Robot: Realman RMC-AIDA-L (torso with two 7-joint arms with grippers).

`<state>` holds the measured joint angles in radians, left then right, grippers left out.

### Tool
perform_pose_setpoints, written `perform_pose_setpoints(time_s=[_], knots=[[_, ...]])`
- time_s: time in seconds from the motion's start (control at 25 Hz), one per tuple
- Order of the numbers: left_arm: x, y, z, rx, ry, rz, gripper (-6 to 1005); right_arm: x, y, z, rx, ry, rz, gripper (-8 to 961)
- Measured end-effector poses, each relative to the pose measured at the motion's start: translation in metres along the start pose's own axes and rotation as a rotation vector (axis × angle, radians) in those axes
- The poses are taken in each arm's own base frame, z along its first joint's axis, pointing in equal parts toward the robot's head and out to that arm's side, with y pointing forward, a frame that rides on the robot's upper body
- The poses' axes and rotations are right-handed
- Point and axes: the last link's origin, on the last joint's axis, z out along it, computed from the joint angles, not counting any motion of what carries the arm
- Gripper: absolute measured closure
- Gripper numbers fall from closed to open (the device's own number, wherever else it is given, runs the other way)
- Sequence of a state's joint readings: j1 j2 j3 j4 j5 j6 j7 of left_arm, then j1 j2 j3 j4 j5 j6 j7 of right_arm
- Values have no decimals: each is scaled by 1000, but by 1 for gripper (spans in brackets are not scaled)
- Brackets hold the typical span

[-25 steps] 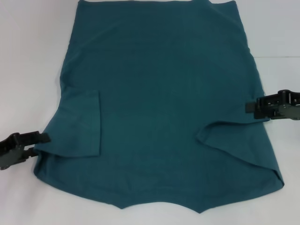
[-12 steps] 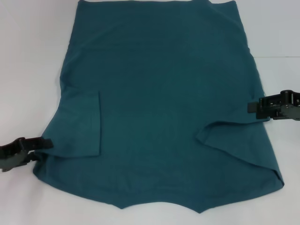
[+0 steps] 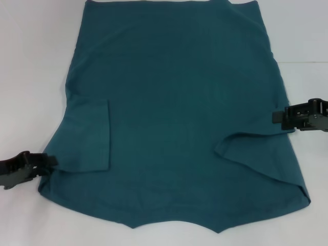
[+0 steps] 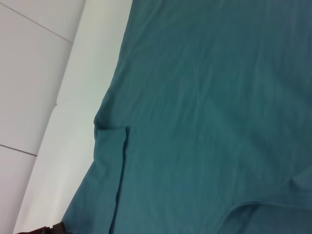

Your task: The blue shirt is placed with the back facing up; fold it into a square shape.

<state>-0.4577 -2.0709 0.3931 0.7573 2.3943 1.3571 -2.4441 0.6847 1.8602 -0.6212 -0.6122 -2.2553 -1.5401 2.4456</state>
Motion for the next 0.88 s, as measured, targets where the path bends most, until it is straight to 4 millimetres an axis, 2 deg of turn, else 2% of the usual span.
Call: perform_pose_setpoints(time_s=[0.24,0.44,0.64,0.88], knots=[[1,2,2,-1,-2,5,620,0,0,0,-1,-1,0,451],[2,4,3,-6,-5,8,844,0,0,0,-2,-1,-2,451],[3,5,-1,-26,0,0,997,1,-1,-1,1,2,-2,451],[6,20,-10,-145,0,22,997,7,-6,-13,9,25,4,450]])
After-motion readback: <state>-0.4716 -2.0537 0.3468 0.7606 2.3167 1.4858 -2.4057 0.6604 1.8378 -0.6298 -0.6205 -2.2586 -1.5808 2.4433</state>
